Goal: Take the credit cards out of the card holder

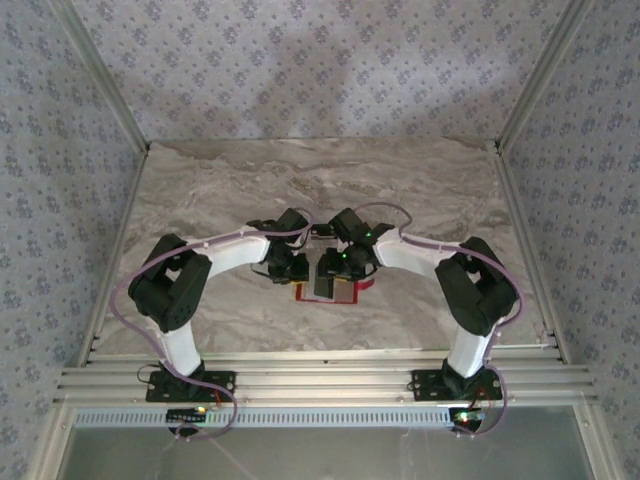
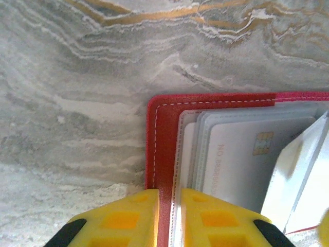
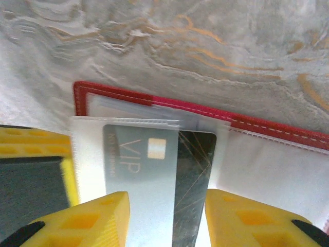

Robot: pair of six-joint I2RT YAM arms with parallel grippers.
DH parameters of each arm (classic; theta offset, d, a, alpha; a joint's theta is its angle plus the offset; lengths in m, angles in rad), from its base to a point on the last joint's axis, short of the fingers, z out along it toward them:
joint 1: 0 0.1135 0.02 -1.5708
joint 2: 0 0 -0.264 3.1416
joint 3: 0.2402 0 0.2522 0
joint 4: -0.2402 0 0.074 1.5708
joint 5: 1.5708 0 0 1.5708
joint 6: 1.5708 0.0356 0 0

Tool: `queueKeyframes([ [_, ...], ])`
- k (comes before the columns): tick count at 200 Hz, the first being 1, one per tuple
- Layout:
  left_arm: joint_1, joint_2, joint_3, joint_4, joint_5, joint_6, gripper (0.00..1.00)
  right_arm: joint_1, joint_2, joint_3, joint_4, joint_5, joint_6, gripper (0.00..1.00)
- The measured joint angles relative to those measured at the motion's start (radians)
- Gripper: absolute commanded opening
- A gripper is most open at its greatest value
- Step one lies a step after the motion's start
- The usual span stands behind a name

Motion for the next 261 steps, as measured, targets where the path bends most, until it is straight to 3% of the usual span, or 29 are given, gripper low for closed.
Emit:
queueKeyframes([
  [108,-0.002,-0.045,0.095,-0.06,-0.029,0.0,0.22,-0.018,-0.061,-0.029,-0.001,0.0,0.0,0.45],
  [200,-0.002,0.028,0.095,-0.056,0.001,0.013,0.22,-0.025,-0.061,-0.037,0.004,-0.02,-0.008,0.44],
  [261,-0.006,0.047,0.068,-0.044,0.004,0.017,0.22,-0.041,-0.045,-0.087,0.093,-0.099,-0.007,0.37],
])
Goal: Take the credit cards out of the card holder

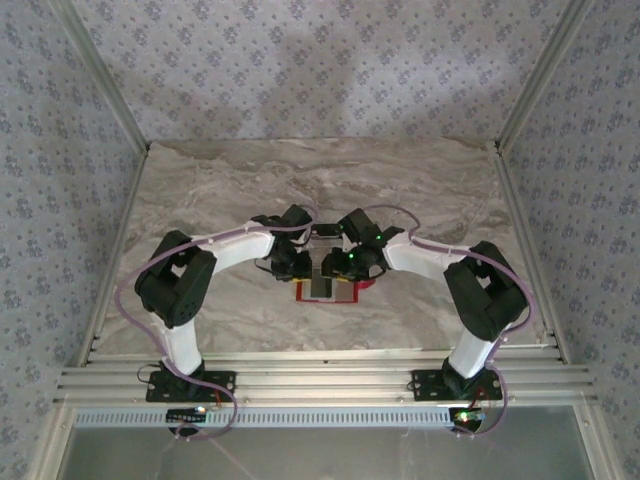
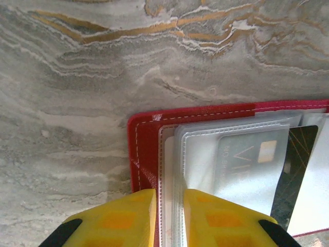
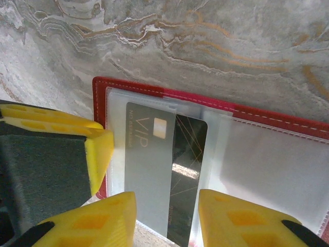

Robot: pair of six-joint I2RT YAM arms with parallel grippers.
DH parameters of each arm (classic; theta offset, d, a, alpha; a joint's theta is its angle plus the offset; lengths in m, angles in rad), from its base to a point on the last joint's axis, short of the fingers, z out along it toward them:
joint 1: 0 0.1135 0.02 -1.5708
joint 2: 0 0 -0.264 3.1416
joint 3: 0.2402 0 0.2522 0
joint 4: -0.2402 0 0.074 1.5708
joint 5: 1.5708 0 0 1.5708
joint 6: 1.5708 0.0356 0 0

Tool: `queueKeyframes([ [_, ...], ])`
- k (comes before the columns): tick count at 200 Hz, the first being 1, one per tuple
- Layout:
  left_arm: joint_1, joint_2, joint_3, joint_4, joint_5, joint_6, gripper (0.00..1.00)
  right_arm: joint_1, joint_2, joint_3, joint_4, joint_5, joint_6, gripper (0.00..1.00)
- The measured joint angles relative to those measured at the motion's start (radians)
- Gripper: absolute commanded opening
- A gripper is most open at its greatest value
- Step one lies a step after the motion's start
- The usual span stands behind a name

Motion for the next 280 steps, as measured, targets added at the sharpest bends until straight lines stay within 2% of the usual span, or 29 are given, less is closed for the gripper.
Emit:
queueKeyframes([
  [157,0.0,0.0,-0.007,0.011,0.0,0.003,0.22,-0.051,0.037,-0.111,0.175,-0.122,-0.001,0.27],
  [280,0.0,0.0,-0.007,0.011,0.0,0.003,0.21,-0.094,0.064,-0.203,0.393,-0.251,0.052,0.16],
])
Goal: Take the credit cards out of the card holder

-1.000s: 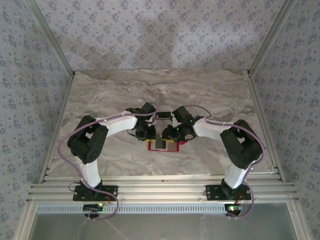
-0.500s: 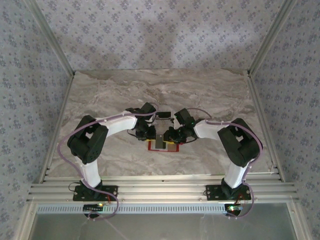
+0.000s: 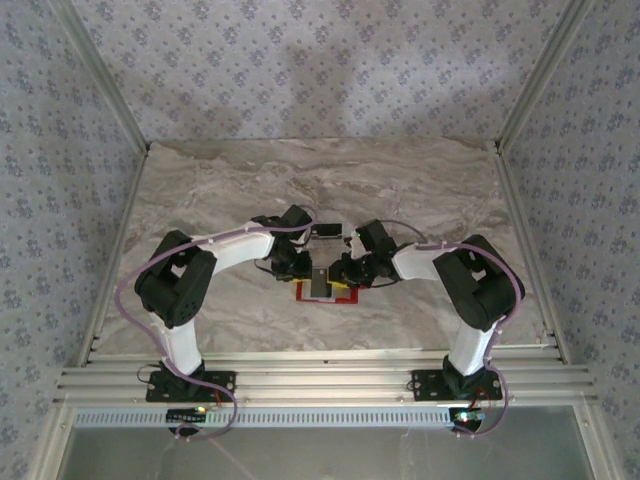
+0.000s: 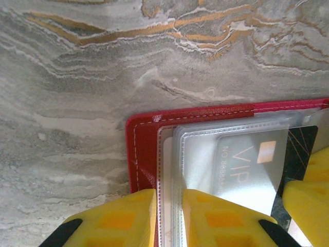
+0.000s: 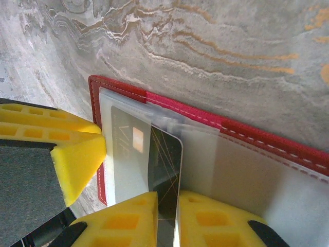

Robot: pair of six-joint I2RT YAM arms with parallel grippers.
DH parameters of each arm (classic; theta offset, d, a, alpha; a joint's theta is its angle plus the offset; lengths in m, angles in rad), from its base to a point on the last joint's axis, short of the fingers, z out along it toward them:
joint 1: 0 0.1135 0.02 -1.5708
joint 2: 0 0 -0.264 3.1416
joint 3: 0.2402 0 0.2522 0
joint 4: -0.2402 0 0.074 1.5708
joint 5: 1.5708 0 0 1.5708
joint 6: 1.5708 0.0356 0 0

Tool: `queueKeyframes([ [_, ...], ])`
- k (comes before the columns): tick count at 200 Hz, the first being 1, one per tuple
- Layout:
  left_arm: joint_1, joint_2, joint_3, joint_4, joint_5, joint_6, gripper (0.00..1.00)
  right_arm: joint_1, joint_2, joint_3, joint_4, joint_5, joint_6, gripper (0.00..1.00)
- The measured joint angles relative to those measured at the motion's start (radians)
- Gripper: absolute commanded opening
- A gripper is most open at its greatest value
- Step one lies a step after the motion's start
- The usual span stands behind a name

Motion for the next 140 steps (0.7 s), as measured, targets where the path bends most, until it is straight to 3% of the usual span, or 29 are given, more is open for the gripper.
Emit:
queueKeyframes([
  [140,0.0,0.0,0.0,0.0,0.0,0.0,0.21,-0.049,-0.072,-0.044,-0.04,0.012,-0.031,0.1],
])
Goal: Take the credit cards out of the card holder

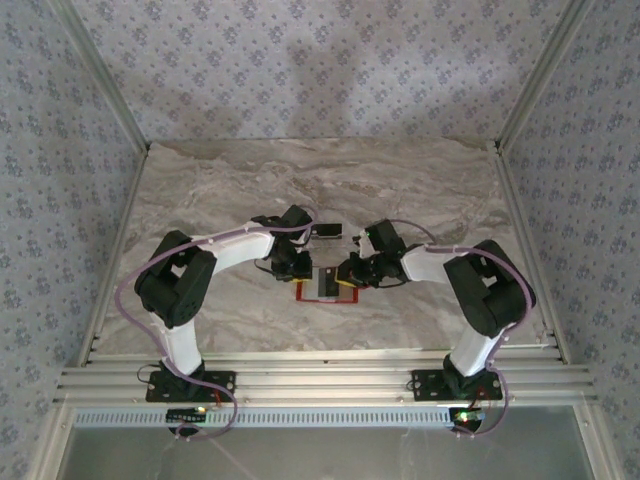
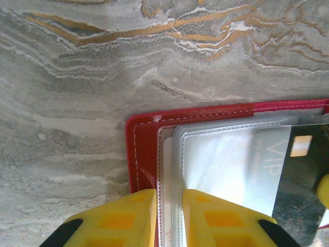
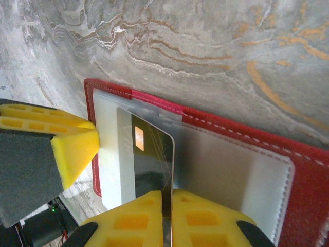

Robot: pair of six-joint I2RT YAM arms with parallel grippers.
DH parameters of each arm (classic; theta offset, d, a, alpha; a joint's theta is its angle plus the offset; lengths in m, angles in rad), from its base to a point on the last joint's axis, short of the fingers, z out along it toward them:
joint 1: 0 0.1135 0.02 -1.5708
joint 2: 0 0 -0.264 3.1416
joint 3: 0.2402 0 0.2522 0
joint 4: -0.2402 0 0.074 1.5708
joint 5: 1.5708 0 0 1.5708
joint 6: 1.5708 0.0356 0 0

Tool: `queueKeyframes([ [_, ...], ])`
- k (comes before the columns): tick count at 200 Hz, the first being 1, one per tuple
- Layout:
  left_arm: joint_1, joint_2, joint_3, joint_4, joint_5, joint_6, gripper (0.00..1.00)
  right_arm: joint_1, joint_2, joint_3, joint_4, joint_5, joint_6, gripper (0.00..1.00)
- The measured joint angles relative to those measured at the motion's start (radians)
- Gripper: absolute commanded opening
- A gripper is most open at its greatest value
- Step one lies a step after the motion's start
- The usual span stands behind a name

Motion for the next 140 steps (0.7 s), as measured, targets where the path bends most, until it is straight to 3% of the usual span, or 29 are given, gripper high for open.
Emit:
queueKeyframes([
  [58,0.0,-0.005,0.0,-0.003,-0.006,0.0,0.22,-0.009,-0.109,0.023,-0.158,0.06,-0.079,0.08],
  [140,0.0,-0.016,0.016,-0.043,-0.042,0.0,0.25,-0.009,-0.164,0.26,-0.491,0.188,-0.346,0.07],
])
